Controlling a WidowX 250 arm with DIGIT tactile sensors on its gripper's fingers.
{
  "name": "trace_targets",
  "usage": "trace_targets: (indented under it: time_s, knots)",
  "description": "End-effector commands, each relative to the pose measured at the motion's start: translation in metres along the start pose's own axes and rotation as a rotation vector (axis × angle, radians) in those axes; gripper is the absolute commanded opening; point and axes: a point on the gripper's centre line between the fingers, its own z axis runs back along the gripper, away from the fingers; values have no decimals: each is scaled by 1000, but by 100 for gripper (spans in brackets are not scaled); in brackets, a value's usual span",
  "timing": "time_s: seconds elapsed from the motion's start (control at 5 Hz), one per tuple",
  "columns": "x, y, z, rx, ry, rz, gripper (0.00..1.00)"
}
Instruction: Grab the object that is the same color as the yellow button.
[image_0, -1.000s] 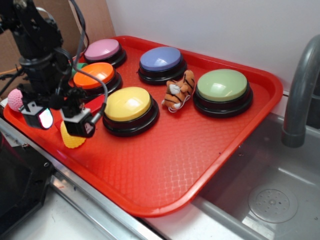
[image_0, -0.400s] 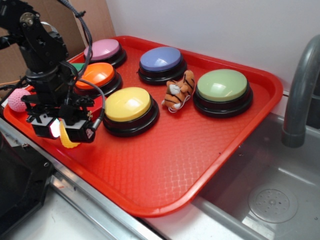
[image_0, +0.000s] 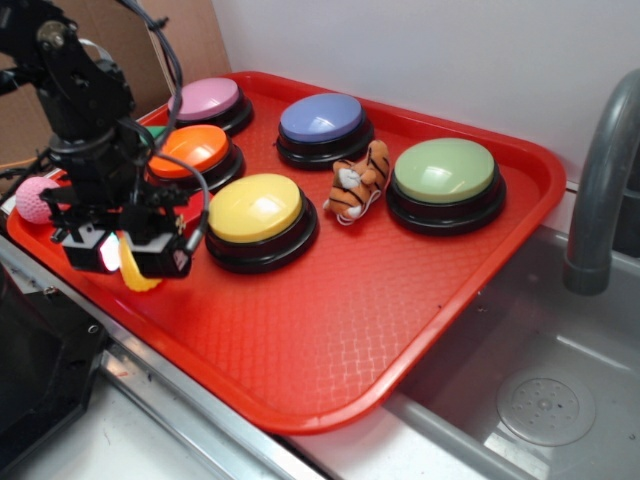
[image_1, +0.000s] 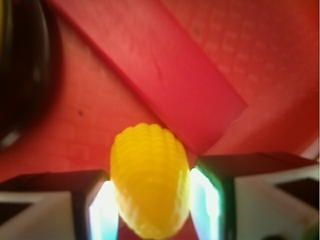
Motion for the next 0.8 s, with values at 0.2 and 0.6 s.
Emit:
trace_targets:
  time_s: [0.2,0.6]
  knots:
    - [-13,-67,83,-70,28,-324,0]
    - [-26,-81,94,-18,107,-433,0]
